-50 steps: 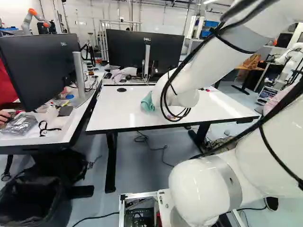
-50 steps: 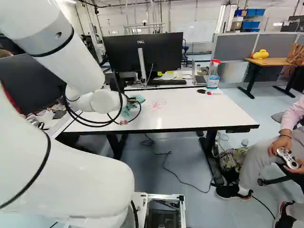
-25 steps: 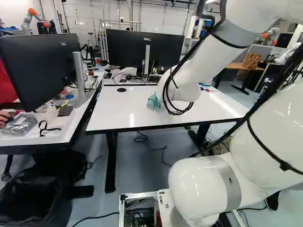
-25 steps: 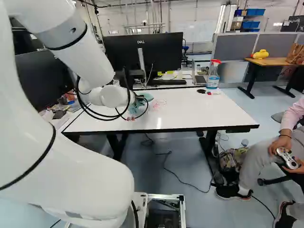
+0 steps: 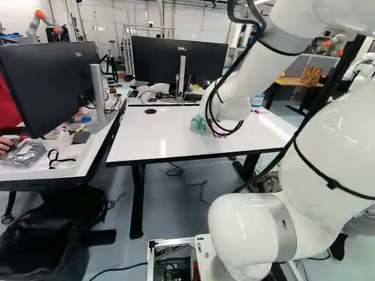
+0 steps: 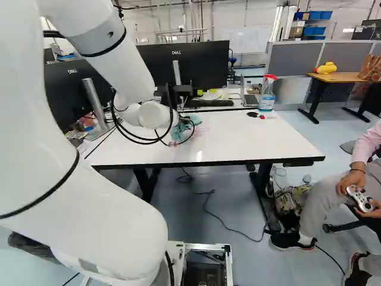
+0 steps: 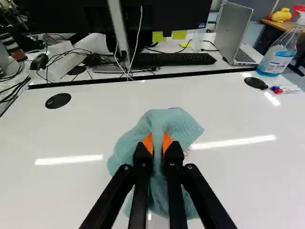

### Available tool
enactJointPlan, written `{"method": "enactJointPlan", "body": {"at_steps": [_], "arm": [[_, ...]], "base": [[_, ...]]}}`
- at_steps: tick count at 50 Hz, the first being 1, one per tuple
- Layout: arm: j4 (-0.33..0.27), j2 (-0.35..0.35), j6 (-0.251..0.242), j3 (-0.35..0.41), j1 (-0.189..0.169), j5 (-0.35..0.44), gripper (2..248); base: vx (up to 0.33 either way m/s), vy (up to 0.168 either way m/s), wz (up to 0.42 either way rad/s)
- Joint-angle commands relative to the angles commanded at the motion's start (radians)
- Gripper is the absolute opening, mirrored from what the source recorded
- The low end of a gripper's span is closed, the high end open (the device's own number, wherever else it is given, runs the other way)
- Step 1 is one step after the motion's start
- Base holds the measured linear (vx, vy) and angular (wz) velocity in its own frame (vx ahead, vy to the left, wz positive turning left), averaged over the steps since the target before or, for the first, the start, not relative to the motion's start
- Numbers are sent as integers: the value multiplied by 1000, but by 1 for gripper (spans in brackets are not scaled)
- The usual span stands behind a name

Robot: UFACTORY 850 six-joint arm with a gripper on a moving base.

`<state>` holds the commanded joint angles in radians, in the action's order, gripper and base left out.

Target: Clean the table with the green towel

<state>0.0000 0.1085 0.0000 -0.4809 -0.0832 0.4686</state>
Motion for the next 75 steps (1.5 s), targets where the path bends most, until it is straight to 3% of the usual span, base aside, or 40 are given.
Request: {"method": "enactJointPlan", "body": {"at_steps": [55,75], "arm": [[0,-159,0,-24,0,0,42],[0,-159,0,-24,0,-16,42]], "base": [[0,0,0],[0,0,0]]}}
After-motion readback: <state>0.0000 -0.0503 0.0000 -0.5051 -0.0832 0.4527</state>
